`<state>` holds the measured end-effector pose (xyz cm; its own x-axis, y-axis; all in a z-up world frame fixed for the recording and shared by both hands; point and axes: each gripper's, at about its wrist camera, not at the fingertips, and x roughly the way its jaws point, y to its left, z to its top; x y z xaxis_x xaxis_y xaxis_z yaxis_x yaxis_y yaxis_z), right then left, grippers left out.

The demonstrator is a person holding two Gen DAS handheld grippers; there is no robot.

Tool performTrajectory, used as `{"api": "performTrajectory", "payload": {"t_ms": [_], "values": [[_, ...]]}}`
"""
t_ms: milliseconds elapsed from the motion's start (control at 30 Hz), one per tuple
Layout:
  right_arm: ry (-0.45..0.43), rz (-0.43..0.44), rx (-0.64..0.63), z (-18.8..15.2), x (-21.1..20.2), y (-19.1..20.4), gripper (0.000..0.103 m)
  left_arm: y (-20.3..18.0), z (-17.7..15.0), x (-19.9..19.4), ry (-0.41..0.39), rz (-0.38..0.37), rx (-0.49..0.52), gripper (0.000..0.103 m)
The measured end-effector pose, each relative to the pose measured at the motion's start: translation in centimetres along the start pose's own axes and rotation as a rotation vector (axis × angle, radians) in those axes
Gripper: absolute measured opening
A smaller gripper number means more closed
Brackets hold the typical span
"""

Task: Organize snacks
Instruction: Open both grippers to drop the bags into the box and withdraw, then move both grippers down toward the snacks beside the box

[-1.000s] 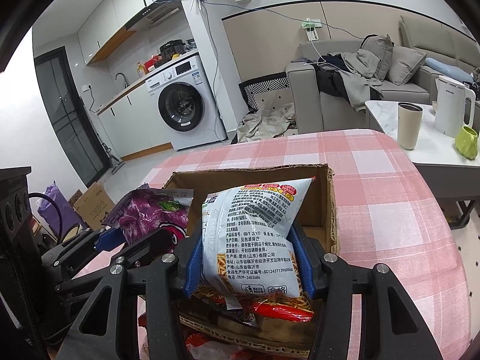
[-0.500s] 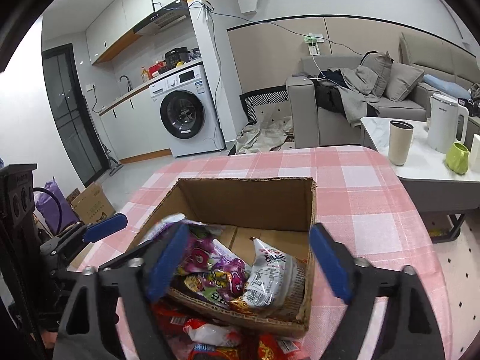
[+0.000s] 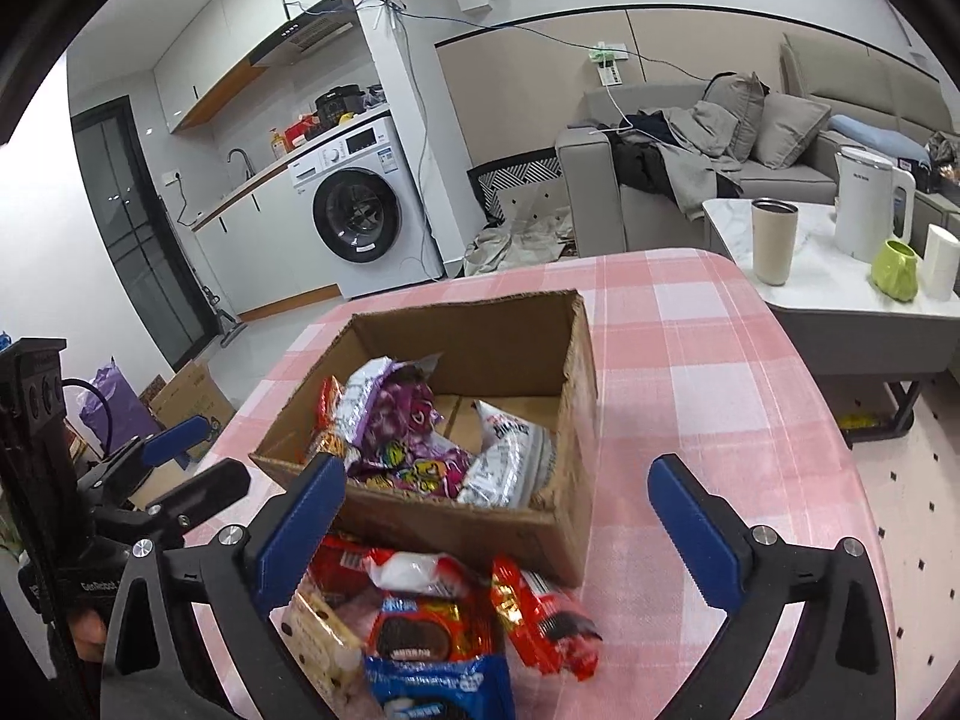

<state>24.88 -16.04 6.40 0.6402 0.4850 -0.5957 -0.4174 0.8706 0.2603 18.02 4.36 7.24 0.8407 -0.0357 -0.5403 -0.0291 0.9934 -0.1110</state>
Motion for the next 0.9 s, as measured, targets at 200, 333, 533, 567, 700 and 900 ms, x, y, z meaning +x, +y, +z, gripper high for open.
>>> {"api": "performTrajectory", "payload": {"t_ms": [200,333,533,567,700,900], "values": [[0.023,-0.016,-0.013,-1.4,-0.7,-0.1,0.102,-0.6,-0.7,-1.6,0.002,0.013,0.013,0.102],[0.036,-0.04,-0.03,-2.1,-1.1,0.0,0.102,-0.8,-1.4,-2.2,0.014,0.022,0.02,0.102],[0.075,-0.047,-0.044,-2.9,-1.1,0.0,0.102,-1.2,-2.7,-2.3,0.059,0.017,0.02,0.102],[0.082,-0.048,-0.047,-3.0,-1.0,0.0,0.102,-1.3,-3.0,-2.3,0.067,0.017,0.025,0.102],[0.1,-0.045,-0.049,-3.5,-0.9,0.0,0.102,-1.9,-4.0,-2.2,0.091,0.025,0.05,0.102],[0.131,-0.043,-0.048,-4.1,-0.6,0.2,0.102,-2.3,-5.0,-2.2,0.114,0.025,0.053,0.102]]}}
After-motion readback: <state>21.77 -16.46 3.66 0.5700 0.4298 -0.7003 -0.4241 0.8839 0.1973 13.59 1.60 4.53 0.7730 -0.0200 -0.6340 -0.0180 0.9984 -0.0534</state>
